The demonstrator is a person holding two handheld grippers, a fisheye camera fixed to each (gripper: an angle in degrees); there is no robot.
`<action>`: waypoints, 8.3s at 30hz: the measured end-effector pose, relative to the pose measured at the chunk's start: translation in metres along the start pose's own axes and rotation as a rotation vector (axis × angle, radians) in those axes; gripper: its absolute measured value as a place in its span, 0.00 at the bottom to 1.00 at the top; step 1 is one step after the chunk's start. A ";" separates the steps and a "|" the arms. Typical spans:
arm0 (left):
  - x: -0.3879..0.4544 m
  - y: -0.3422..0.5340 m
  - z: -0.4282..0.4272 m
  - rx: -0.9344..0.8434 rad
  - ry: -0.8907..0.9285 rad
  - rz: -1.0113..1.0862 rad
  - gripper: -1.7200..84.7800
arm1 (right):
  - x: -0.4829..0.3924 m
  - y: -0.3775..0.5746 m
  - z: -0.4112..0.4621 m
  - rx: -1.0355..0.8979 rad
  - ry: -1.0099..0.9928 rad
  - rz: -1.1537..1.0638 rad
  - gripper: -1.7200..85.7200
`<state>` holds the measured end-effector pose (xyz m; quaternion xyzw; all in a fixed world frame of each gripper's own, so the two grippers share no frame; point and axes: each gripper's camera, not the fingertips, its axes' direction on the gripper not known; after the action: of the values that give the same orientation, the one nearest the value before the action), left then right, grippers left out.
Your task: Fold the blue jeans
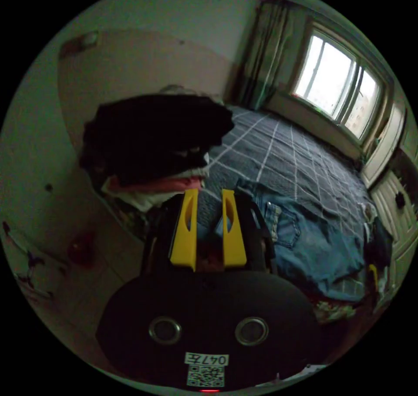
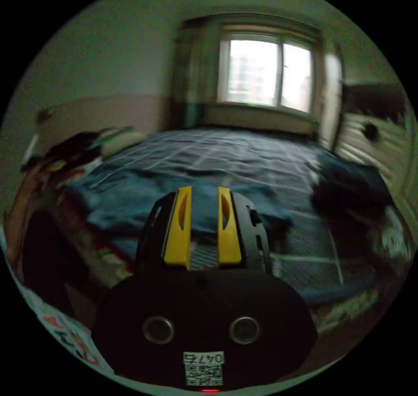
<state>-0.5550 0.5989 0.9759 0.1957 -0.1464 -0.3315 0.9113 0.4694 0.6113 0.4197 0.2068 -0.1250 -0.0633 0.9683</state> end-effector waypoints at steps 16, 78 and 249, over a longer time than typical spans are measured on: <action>0.457 -0.007 0.060 -0.212 0.521 0.756 0.18 | 0.255 0.085 0.067 -0.398 0.104 0.490 0.16; 0.609 -0.193 0.229 -0.549 0.485 0.790 0.14 | -0.265 -0.154 0.082 -0.117 -0.505 -0.397 0.09; 1.276 -0.008 0.330 -0.646 1.080 1.589 0.01 | 0.214 -0.072 0.074 -0.350 0.095 -0.011 0.03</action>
<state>0.2510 -0.3363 1.4380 -0.0905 0.2942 0.4797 0.8217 0.6505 0.4802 0.5014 0.0386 -0.0650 -0.0793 0.9940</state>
